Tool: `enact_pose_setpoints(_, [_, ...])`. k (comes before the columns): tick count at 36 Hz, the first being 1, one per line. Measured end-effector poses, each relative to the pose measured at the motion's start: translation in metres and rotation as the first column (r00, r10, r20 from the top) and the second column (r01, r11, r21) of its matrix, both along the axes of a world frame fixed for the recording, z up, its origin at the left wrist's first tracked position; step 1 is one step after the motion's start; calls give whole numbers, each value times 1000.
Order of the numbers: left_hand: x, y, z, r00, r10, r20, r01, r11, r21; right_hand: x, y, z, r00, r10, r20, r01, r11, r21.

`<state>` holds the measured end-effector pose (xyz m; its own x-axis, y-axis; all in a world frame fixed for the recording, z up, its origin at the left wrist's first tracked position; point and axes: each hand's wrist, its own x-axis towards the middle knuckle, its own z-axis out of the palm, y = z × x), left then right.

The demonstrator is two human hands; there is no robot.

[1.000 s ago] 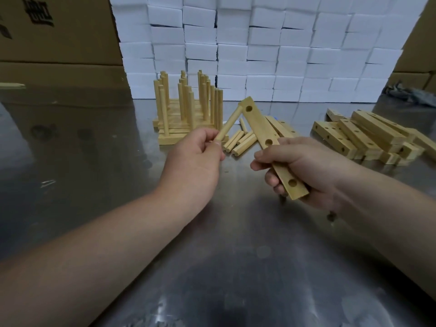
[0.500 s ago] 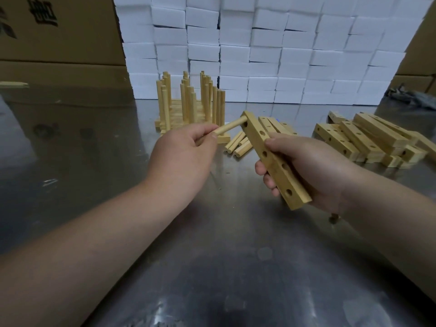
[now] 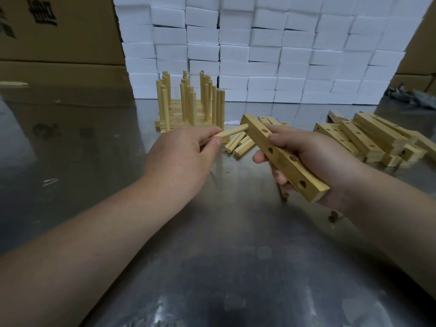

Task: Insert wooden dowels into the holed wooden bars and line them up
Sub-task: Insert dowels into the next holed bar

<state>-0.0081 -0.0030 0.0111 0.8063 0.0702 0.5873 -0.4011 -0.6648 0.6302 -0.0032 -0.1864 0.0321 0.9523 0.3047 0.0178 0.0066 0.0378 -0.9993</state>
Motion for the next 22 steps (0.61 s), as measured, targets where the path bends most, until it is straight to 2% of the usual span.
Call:
enact_pose_setpoints(6, [-3,-1,1,999,-24,41,22,997,69,-4,1,2,996,0,94,9,996,-94])
enact_pose_setpoints(10, [-3,-1,1,1000,-16,11,16,997,70,-7,2,3,990,3,144,20,986,-163])
enact_pose_setpoints(17, [0,1,0,988,-98,-121,91,994,-55,-9,2,5,979,7,203,37,976,-214])
enact_pose_setpoints(22, [2,0,0,966,-154,-209,111,973,-204,-10,2,7,979,14,204,21,986,-166])
